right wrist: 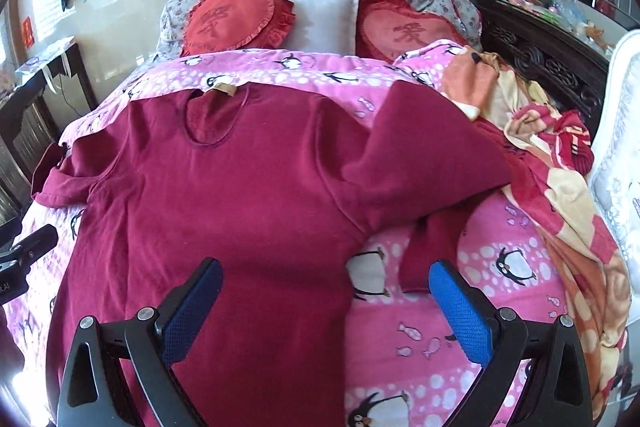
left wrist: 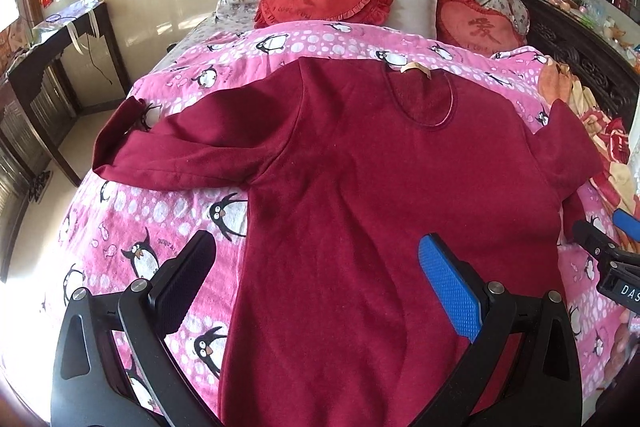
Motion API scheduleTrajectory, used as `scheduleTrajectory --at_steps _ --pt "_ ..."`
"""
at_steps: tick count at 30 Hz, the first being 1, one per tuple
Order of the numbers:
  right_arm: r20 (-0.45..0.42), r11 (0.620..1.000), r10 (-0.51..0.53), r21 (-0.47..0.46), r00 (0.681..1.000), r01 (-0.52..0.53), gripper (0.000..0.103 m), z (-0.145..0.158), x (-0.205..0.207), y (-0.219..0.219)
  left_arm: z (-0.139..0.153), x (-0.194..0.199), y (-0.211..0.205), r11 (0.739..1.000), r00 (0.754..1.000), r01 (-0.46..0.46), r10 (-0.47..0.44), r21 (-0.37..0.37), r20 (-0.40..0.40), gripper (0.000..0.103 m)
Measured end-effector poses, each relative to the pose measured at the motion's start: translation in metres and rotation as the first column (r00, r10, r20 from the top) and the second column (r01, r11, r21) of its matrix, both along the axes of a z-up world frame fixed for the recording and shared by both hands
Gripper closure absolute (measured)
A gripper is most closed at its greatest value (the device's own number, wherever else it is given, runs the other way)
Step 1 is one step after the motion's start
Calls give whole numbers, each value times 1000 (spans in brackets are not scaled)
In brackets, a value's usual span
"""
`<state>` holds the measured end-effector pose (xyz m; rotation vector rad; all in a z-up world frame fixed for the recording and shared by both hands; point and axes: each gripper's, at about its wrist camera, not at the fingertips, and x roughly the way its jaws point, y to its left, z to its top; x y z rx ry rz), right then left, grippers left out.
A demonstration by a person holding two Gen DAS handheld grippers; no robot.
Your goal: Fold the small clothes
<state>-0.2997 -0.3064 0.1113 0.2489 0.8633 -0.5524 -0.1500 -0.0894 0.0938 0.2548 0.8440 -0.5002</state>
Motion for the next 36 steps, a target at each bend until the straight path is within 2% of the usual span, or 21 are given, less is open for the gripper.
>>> scheduleTrajectory --at_steps 36 --pt "-17 996 5 91 1000 -3 0 -18 65 22 -21 40 9 996 995 -91 91 3 -46 1"
